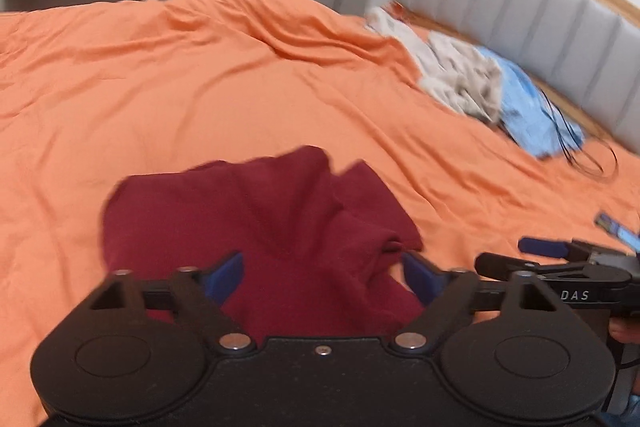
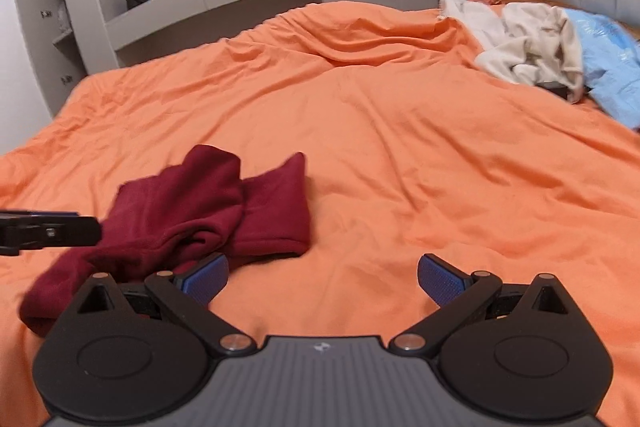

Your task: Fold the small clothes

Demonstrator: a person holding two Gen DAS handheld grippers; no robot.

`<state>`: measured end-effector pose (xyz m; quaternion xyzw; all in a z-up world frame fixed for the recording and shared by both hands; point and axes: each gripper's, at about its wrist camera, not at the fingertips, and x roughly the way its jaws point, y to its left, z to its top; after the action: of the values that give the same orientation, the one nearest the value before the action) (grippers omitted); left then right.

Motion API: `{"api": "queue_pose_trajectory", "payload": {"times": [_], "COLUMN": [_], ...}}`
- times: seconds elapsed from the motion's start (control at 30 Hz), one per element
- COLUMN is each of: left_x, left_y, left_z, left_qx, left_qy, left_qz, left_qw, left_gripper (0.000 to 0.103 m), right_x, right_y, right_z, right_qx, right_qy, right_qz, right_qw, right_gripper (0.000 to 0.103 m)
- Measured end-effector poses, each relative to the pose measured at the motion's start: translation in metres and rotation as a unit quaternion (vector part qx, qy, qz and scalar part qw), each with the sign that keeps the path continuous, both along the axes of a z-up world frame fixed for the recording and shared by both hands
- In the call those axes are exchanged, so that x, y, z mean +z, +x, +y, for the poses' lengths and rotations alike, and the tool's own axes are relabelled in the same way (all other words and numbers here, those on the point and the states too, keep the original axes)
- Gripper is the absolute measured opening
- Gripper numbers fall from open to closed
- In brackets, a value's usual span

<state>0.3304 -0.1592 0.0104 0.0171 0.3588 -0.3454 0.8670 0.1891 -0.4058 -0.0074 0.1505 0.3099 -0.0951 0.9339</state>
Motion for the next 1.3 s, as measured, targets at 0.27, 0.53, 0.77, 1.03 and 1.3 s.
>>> {"api": "queue_pose_trajectory", "payload": {"times": [0.27,0.53,0.77,1.03,1.3], "left_x": [-0.006,-0.043,-0.063,-0.069,-0.061], "left_y": [0.014,0.034,0.034,0.036,0.043], "left_z": [0.061,0.109,0.105,0.078,0.032], "left_qx": [0.143,0.230,0.223,0.200,0.149], "left_qy": [0.022,0.012,0.014,0.039,0.021], "left_qz": [0.010,0.081,0.087,0.077,0.088], "left_qw": [0.9893,0.9697,0.9709,0.9761,0.9847], "left_gripper": [0.102,0.102,0.102,0.102,0.101], "right_x": [-0.004,-0.014,-0.029,-0.038,-0.005], "right_y": [0.043,0.102,0.122,0.123,0.107], "right_z": [-0.003,0.012,0.016,0.013,0.004], "right_qx": [0.052,0.109,0.116,0.100,0.076], "right_qy": [0.108,0.121,0.135,0.144,0.083], "right_qz": [-0.036,-0.025,0.009,0.009,-0.054], "right_qw": [0.992,0.986,0.984,0.985,0.992], "right_gripper": [0.103,0.086,0.066,0.010,0.006]}}
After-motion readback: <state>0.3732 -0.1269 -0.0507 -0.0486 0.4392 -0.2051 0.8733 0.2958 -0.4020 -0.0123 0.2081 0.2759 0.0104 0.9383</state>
